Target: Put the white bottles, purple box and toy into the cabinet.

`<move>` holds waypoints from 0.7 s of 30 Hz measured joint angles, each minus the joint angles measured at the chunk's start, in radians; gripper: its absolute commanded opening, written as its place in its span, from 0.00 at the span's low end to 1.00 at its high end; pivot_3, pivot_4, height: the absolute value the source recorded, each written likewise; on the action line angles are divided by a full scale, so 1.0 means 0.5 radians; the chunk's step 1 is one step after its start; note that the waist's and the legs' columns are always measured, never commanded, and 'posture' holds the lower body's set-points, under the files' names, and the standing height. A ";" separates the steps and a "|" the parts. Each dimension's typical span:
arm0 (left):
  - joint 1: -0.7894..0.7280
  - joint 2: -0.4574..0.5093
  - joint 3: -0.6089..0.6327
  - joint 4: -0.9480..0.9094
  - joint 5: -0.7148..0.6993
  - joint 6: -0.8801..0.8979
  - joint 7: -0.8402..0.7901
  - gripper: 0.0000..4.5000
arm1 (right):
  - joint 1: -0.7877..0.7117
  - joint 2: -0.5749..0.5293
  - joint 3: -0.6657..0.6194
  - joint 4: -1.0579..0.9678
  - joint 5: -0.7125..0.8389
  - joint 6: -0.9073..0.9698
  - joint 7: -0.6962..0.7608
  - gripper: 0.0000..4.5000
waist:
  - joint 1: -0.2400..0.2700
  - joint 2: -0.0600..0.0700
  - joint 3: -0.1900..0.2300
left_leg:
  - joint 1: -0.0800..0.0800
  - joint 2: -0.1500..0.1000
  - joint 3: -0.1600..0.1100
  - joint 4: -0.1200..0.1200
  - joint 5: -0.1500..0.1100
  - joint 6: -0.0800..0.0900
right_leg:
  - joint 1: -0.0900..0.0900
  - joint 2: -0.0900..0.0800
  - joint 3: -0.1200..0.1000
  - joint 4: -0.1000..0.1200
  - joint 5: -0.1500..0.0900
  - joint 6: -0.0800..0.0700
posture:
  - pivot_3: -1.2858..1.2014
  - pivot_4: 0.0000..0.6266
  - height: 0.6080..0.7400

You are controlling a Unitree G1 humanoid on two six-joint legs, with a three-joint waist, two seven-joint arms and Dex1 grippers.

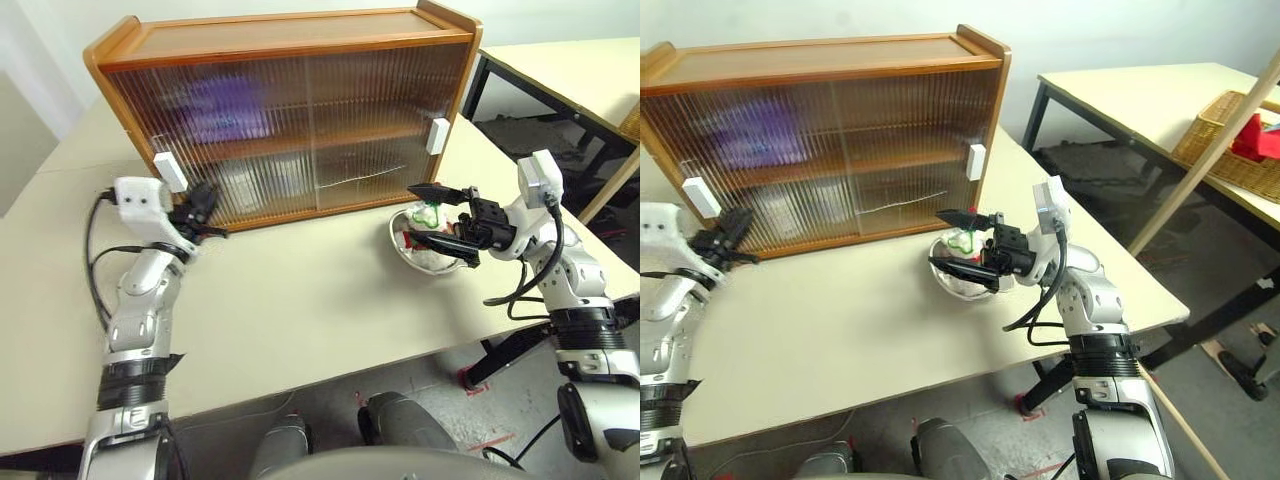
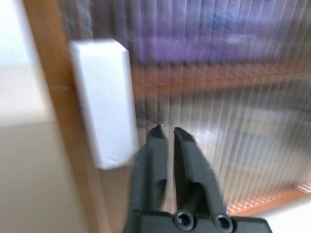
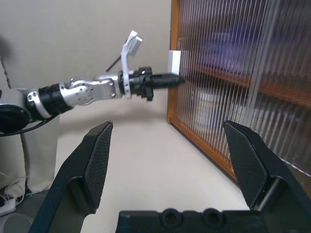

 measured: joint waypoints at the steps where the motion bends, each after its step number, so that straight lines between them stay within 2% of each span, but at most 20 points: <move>1: 0.011 -0.017 -0.040 -0.007 -0.025 -0.002 -0.060 0.42 | -0.011 0.001 0.000 0.020 -0.025 -0.027 -0.011 1.00 | 0.014 0.000 0.000 | -0.001 0.001 -0.005 0.000 0.000 0.000 | -0.002 -0.002 0.000 0.000 0.000 0.000 | 0.45 0.00 1.00; 6: 0.015 -0.084 -0.108 -0.109 -0.152 -0.083 -0.298 0.81 | -0.093 0.026 -0.002 0.130 -0.105 -0.153 -0.120 1.00 | 0.058 -0.001 -0.001 | -0.003 0.011 -0.007 0.001 0.000 0.001 | -0.003 -0.006 0.000 0.000 0.003 -0.005 | 0.45 0.00 1.00; 8: 0.064 -0.075 -0.126 -0.189 -0.225 -0.092 -0.439 0.96 | -0.107 0.034 -0.013 0.160 -0.104 -0.145 -0.171 0.91 | 0.068 0.000 -0.001 | -0.003 0.012 -0.006 0.000 -0.001 0.002 | -0.003 -0.006 0.000 0.000 0.008 -0.014 | 0.45 0.00 1.00; 9: 0.101 -0.067 -0.130 -0.219 -0.261 -0.093 -0.507 1.00 | -0.110 0.034 -0.027 0.169 -0.103 -0.139 -0.194 0.86 | 0.071 0.000 -0.001 | -0.003 0.011 -0.005 0.000 -0.002 0.002 | -0.003 -0.006 0.000 0.000 0.007 -0.015 | 0.45 0.00 1.00; 14: 0.291 0.110 -0.131 -0.272 -0.367 -0.059 -0.793 1.00 | -0.201 -0.072 -0.110 0.394 -0.170 -0.214 -0.324 0.42 | 0.088 0.000 -0.002 | -0.002 0.017 -0.007 -0.001 -0.002 0.002 | -0.004 -0.006 -0.001 0.000 0.005 -0.012 | 0.45 0.01 1.00; 16: 0.348 0.150 -0.127 -0.278 -0.390 -0.045 -0.870 1.00 | -0.259 -0.184 -0.158 0.620 -0.311 -0.317 -0.475 0.27 | 0.099 0.001 -0.002 | -0.003 0.017 -0.007 -0.001 -0.002 0.002 | -0.005 -0.010 -0.001 0.000 0.006 -0.013 | 0.44 0.01 1.00; 19: 0.355 0.153 -0.110 -0.288 -0.428 -0.040 -0.876 1.00 | -0.360 -0.221 -0.184 0.866 -0.489 -0.467 -0.755 0.01 | 0.106 0.002 -0.002 | -0.004 0.024 -0.006 -0.001 -0.002 0.002 | -0.008 -0.012 -0.001 0.000 0.011 -0.018 | 0.44 0.01 1.00; 21: 0.355 0.158 -0.108 -0.314 -0.441 -0.037 -0.890 1.00 | -0.388 -0.212 -0.206 0.927 -0.516 -0.497 -0.848 0.01 | 0.103 0.003 -0.002 | -0.004 0.029 -0.005 -0.004 -0.003 0.002 | -0.010 -0.009 -0.002 0.000 0.009 -0.016 | 0.44 0.01 1.00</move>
